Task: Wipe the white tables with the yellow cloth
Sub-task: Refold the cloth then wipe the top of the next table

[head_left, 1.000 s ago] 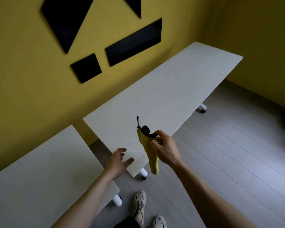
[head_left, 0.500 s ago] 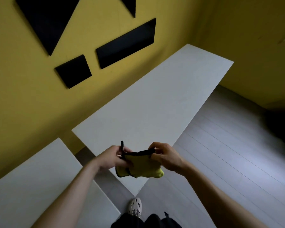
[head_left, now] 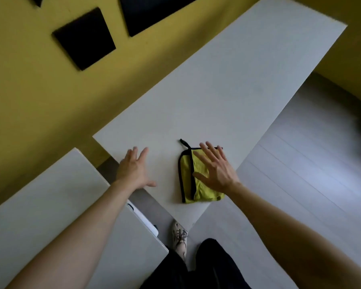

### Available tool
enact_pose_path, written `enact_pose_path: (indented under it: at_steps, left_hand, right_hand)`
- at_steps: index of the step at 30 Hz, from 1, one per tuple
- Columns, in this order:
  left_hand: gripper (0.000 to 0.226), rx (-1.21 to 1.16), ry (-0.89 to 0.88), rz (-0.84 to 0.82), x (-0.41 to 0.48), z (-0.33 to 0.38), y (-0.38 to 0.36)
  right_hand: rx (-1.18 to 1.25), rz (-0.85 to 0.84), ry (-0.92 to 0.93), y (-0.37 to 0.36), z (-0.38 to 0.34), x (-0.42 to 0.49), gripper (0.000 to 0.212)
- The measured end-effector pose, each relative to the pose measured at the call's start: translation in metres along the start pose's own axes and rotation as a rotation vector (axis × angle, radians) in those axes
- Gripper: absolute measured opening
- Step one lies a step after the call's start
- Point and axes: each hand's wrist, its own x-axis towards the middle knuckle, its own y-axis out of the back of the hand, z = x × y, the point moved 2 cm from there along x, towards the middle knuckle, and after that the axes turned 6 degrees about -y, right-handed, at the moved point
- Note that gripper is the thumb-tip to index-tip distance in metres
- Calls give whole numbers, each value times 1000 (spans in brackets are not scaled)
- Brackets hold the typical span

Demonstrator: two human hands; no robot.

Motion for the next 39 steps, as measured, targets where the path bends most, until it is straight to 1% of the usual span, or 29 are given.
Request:
enact_pose_path:
  at_steps: [2,5,6,8,10,12,14,15,16,19,21,22,23,24,27,29,31,33,36,37,38,39]
  left_hand:
    - [157,87,38,-13,9,-11,-11]
    - [160,125,49,-34,16,-20,-31]
    - [160,126,47,-20,16,-21,-35]
    - [161,137,35,-5,17,-23,-38]
    - [162,137,22,-4,16,-24,-38]
    - [163,138,25,7,14,-24,-37]
    - [163,147,13,9,13,-24,-37]
    - [163,151,11,10,12,-23,-37]
    - [163,155,14,7,11,-23,-36]
    - [162,161,8,-6,10,-21,-33]
    - [161,157,10,-3,10,-20,-32]
    - [161,159,14,-2,9,-19,-32]
    - [161,160,16,-4,9,-19,-32]
    - [162,156,17,-2,9,-18,-31]
    - [161,141,22,-1,8,-17,-31]
    - [161,136,14,-6,7,-17,-31]
    - [162,131,31,-8,6,-17,-30]
    - [161,138,30,-25,6,-15,-29]
    - [162,126,42,-31,6,-13,-27]
    - [162,122,43,-36,6,-13,-27]
    - [162,124,42,-37,6,-14,-27]
    - [162,131,42,-35,7,-14,-27]
  right_hand:
    - [-28,7,-42,-19,-7,6,85]
    - [34,49,-189,-46,-40,-2,94]
    - [52,59,-196,-52,-57,-6,100]
    - [55,49,-86,-57,-91,-15,110]
    - [48,20,67,-61,-105,-27,109]
    - [31,11,164,-61,-90,-33,101]
    - [5,16,208,-54,-57,-30,93]
    - [-9,20,179,-49,-34,-22,91]
    - [-23,29,109,-43,-9,-9,88]
    - [-22,69,-232,-14,44,59,85]
    - [17,95,-403,-6,39,96,86]
    - [32,106,-427,-7,24,106,87]
    - [42,107,-393,-12,4,107,88]
    - [33,103,-303,-18,-20,99,89]
    - [-22,66,66,-38,-78,36,96]
    - [-22,34,199,-47,-74,-5,91]
    - [-22,37,231,-46,-38,-23,81]
    - [-36,55,129,-36,14,-12,76]
    - [-17,97,-226,-12,69,42,75]
    - [-1,103,-317,-6,71,59,76]
    - [17,112,-365,-5,64,72,78]
    - [30,124,-368,-5,49,78,79]
